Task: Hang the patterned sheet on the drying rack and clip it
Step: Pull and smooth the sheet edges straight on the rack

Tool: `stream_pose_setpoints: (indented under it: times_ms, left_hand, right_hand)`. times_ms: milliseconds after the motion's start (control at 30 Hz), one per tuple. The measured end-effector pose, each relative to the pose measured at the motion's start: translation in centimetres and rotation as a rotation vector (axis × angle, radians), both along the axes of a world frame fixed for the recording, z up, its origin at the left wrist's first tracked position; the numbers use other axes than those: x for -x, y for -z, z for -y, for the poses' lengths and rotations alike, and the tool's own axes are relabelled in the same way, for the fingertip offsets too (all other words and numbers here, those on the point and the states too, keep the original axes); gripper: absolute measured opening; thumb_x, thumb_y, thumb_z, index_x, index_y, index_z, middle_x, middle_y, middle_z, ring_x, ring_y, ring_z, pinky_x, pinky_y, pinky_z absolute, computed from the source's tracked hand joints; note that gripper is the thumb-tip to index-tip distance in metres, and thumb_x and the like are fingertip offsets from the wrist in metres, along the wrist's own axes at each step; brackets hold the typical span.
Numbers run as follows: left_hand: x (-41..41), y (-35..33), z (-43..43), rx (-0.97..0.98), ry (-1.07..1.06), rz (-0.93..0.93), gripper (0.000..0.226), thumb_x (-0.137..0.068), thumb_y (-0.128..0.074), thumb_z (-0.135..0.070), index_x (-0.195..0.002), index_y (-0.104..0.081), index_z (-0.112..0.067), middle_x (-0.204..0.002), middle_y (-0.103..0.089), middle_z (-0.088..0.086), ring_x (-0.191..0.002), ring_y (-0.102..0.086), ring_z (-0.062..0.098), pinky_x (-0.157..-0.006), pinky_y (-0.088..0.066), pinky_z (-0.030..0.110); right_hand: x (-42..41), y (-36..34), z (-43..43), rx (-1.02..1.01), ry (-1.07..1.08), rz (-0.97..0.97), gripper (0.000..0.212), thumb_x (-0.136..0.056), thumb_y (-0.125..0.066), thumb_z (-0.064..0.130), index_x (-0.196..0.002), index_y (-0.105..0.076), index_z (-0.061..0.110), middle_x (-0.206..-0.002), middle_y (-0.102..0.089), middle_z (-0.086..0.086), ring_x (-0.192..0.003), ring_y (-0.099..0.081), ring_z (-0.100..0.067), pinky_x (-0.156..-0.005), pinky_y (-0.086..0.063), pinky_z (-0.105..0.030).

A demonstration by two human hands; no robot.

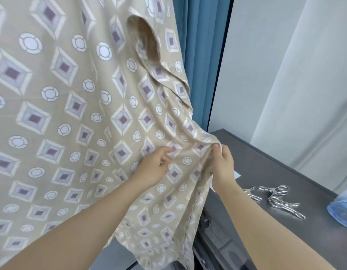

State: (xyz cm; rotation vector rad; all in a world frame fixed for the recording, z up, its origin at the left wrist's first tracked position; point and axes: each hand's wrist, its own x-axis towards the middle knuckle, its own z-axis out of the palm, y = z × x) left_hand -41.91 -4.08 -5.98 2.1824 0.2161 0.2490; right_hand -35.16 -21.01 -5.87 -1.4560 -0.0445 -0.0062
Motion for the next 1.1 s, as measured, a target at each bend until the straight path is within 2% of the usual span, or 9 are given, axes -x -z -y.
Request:
stream_pose_setpoints:
  times_ms: [133,233,367,533,633,733,900,1000,1100]
  left_hand:
    - [-0.4,-1.1,0.1,-0.004,-0.009,0.013,0.038,-0.092,-0.046,-0.005,-0.127,-0.048,-0.021,-0.095,-0.060,-0.008,-0.088,-0.062,0.017,-0.068,-0.044,0.016]
    - [-0.8,-2.2,0.0,-0.043,-0.018,0.027,0.039,-0.092,-0.046,-0.008,-0.127,-0.047,-0.025,-0.098,-0.059,-0.011,-0.097,-0.058,0.013,-0.070,-0.043,0.018]
    - [-1.3,-5.4,-0.5,-0.104,-0.049,0.114,0.041,-0.091,-0.045,-0.008,-0.125,-0.048,-0.030,-0.094,-0.057,-0.020,-0.097,-0.058,0.010,-0.080,-0.048,0.028]
    - [-1.6,-10.5,-1.3,-0.233,-0.143,0.298,0.034,-0.090,-0.047,-0.011,-0.120,-0.054,-0.027,-0.093,-0.057,-0.015,-0.088,-0.061,0.014,-0.077,-0.048,0.029]
    - [-1.4,-13.7,-1.9,-0.288,-0.284,0.461,0.029,-0.089,-0.050,-0.013,-0.113,-0.058,-0.027,-0.093,-0.060,-0.011,-0.083,-0.060,0.013,-0.076,-0.046,0.028]
    - [-1.3,-16.5,-2.5,-0.328,-0.384,0.606,0.027,-0.085,-0.051,-0.014,-0.107,-0.061,-0.026,-0.092,-0.065,-0.006,-0.085,-0.061,0.018,-0.077,-0.048,0.032]
    - [-1.3,-20.4,-3.7,-0.390,-0.462,0.754,0.014,-0.083,-0.052,-0.007,-0.088,-0.061,-0.016,-0.076,-0.053,-0.012,-0.081,-0.051,0.017,-0.065,-0.032,0.026]
    - [-1.6,-21.8,-4.3,-0.402,-0.461,0.763,0.016,-0.082,-0.052,-0.005,-0.090,-0.059,-0.018,-0.078,-0.054,-0.009,-0.083,-0.052,0.018,-0.066,-0.032,0.024]
    - [-2.5,-22.7,-3.8,-0.386,-0.370,0.706,0.027,-0.085,-0.049,-0.006,-0.105,-0.059,-0.022,-0.094,-0.060,-0.010,-0.091,-0.058,0.015,-0.080,-0.042,0.027]
  right_hand:
    - [-0.8,-0.7,0.9,0.041,-0.367,-0.234,0.011,-0.088,-0.060,0.016,-0.078,-0.059,0.016,-0.079,-0.064,-0.002,-0.070,-0.060,-0.017,-0.067,-0.046,-0.027]
    - [-1.8,-1.7,0.6,0.037,-0.292,-0.229,0.018,-0.078,-0.070,0.017,-0.079,-0.052,0.016,-0.084,-0.058,-0.004,-0.075,-0.055,-0.019,-0.069,-0.043,-0.028]
    - [-2.4,-5.3,-1.2,0.117,-0.272,-0.087,0.041,-0.079,-0.071,0.016,-0.114,-0.050,0.015,-0.103,-0.054,-0.001,-0.084,-0.054,-0.013,-0.066,-0.040,-0.020]
    - [-2.9,-10.2,-4.8,0.195,-0.295,0.221,0.052,-0.081,-0.070,0.016,-0.126,-0.044,0.021,-0.126,-0.046,-0.001,-0.108,-0.051,-0.015,-0.073,-0.042,-0.018]
    - [-3.3,-13.4,-7.7,0.322,-0.243,0.450,0.082,-0.073,-0.075,0.032,-0.141,-0.028,0.027,-0.138,-0.035,-0.002,-0.127,-0.040,-0.019,-0.101,-0.039,-0.034]
    - [-3.0,-16.5,-10.7,0.623,-0.050,0.607,0.100,-0.070,-0.071,0.052,-0.147,-0.010,0.032,-0.145,-0.027,-0.005,-0.127,-0.036,-0.026,-0.104,-0.034,-0.042]
    - [-3.9,-21.1,-12.4,0.377,0.027,0.598,0.030,-0.085,-0.045,0.009,-0.109,-0.057,0.022,-0.108,-0.054,-0.008,-0.084,-0.056,-0.030,-0.066,-0.041,-0.031]
    - [-4.5,-22.3,-11.6,0.181,-0.045,0.592,0.019,-0.086,-0.044,0.005,-0.087,-0.056,0.019,-0.080,-0.058,0.001,-0.075,-0.052,-0.024,-0.063,-0.040,-0.030]
    - [-4.2,-22.4,-11.1,-0.082,-0.249,0.465,0.015,-0.084,-0.052,0.012,-0.091,-0.054,0.025,-0.097,-0.065,-0.009,-0.079,-0.059,-0.027,-0.070,-0.052,-0.036]
